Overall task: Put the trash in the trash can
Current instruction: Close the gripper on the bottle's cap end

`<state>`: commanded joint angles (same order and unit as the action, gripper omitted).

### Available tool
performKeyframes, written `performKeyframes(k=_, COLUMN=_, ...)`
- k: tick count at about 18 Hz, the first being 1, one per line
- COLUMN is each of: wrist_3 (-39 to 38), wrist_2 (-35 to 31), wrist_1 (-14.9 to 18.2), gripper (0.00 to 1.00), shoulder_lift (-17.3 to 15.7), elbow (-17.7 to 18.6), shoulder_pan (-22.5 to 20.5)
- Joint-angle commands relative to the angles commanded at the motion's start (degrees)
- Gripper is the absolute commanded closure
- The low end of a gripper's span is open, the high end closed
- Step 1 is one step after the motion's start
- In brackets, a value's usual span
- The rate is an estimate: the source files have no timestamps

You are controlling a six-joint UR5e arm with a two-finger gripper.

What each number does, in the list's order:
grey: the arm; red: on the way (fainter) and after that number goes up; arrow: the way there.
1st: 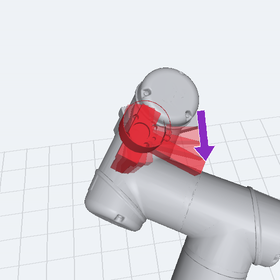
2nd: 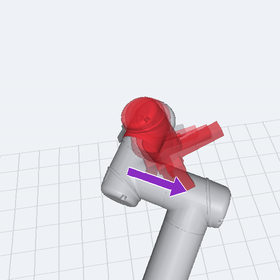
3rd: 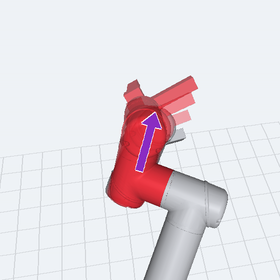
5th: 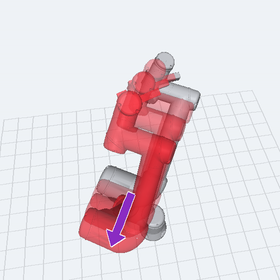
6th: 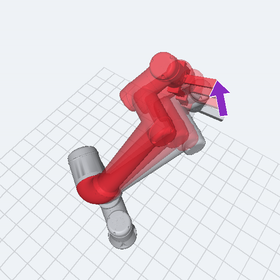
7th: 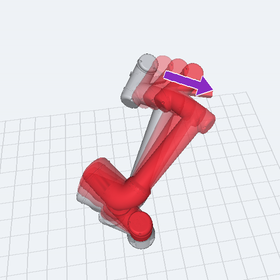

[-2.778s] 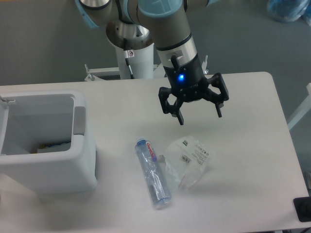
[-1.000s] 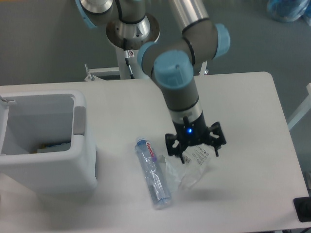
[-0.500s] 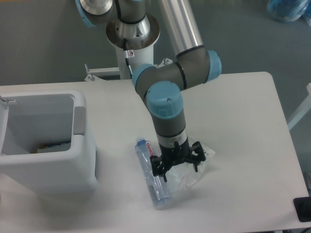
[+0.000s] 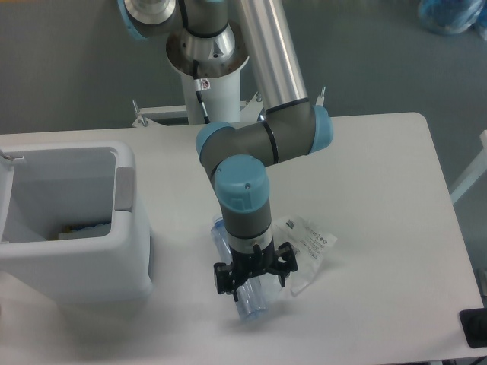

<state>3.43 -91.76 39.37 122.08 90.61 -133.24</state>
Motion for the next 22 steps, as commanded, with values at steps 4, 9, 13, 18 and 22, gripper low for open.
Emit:
performKeyframes(k=4, wrist_3=0.61, wrist_2=0.35, wrist_1=0.09, gripper=0.00, shoulder_lift=1.14, elbow=-0.88, shoulder_pan=0.35)
performKeyframes(k=9, wrist_3=0.70, wrist_2=0.35, wrist_1=0.00, gripper=0.00, shoulder_lift=2.99, elbow=-0.79, shoulder_pan=0.53)
performKeyframes(k=13, wrist_3=0.62, wrist_2=0.26, wrist_1=0.00, gripper=0.00, shoulder_lift=4.31, elbow=-0.88, shoulder_pan=0.88)
performKeyframes(k=18, wrist_3=0.70, wrist_2=0.09, wrist_1=0.00, gripper=0.00, shoulder_lift=5.01, elbow=-0.79, shoulder_pan=0.79)
performKeyframes(k=22, wrist_3=0.70, wrist_2=0.09, wrist_1=0.00, gripper=0.00, shoulder_lift=5.36, elbow=-0.79, shoulder_pan=0.79)
